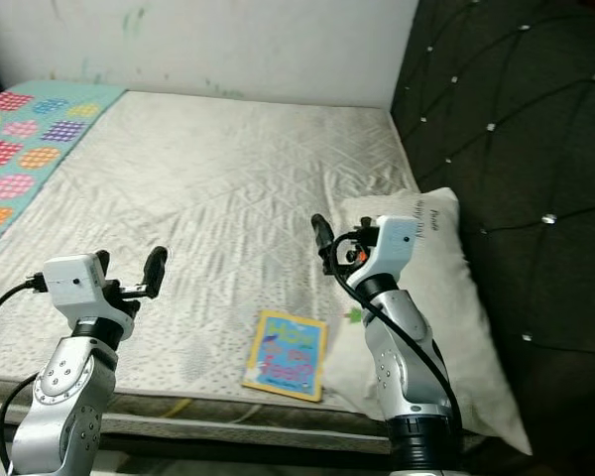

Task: Clean up the room

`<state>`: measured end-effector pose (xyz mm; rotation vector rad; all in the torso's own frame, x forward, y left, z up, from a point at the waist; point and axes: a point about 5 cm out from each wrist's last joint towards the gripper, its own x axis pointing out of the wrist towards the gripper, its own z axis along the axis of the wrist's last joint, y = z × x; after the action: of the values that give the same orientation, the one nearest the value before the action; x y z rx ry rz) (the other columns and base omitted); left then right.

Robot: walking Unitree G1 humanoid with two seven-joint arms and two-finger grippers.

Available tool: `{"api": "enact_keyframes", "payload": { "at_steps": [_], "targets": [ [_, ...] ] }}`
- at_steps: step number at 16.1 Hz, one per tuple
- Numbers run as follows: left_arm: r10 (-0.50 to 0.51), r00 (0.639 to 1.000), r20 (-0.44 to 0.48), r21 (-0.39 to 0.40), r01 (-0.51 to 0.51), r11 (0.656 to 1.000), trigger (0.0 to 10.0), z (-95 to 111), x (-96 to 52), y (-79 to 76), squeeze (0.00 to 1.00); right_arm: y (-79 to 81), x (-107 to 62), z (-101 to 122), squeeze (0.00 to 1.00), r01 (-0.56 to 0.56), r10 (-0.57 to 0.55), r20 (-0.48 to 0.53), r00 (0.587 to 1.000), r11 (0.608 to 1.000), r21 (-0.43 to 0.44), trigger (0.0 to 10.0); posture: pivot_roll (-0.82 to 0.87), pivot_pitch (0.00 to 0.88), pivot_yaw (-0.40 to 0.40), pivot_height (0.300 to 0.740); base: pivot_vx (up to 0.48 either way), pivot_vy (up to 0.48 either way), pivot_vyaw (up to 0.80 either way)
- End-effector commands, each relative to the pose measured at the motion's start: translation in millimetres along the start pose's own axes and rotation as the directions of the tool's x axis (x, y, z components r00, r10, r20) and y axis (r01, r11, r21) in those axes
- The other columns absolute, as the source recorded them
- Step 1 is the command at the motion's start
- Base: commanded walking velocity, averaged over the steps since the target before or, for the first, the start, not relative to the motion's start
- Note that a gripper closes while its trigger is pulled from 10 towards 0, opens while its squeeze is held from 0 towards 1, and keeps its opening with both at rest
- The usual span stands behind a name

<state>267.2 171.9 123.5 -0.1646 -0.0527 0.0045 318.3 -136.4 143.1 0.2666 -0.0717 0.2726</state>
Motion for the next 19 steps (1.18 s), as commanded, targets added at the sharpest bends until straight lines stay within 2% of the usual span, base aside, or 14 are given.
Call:
{"api": "enact_keyframes", "payload": {
  "at_steps": [1, 11, 16, 19],
  "targets": [
    [-0.002, 1.000, 0.000, 0.003, 0.002, 1.000, 10.0, 0.9, 1.1, 0.6, 0.00, -2.6, -1.3, -1.7, 0.00, 0.004, -0.005, -0.008, 1.000, 1.000, -0.006, 10.0, 0.04, 0.000, -0.027, 0.740, 0.000, 0.382, 0.00],
    [0.001, 1.000, -0.005, -0.002, -0.001, 1.000, 10.0, 0.4, 0.8, 0.5, 0.00, -2.6, -4.2, -6.1, 0.00, -0.004, 0.004, -0.022, 1.000, 1.000, -0.023, 10.0, 0.04, 0.000, -0.026, 0.740, 0.000, 0.408, 0.00],
    [0.003, 1.000, -0.006, -0.005, -0.003, 1.000, 10.0, -0.3, 0.3, -0.2, 0.00, -3.5, -5.8, -6.3, 0.00, -0.009, 0.008, -0.024, 1.000, 0.999, -0.038, 10.0, 0.03, 0.000, -0.030, 0.740, 0.000, 0.480, 0.48],
    [0.006, 1.000, 0.011, 0.008, -0.007, 1.000, 10.0, 1.1, 0.4, 0.1, 0.00, -4.4, -5.7, -7.3, 0.00, -0.012, 0.011, -0.031, 0.999, 0.999, -0.046, 10.0, 0.03, 0.000, -0.033, 0.740, 0.000, 0.290, 0.00]
  ]
}}
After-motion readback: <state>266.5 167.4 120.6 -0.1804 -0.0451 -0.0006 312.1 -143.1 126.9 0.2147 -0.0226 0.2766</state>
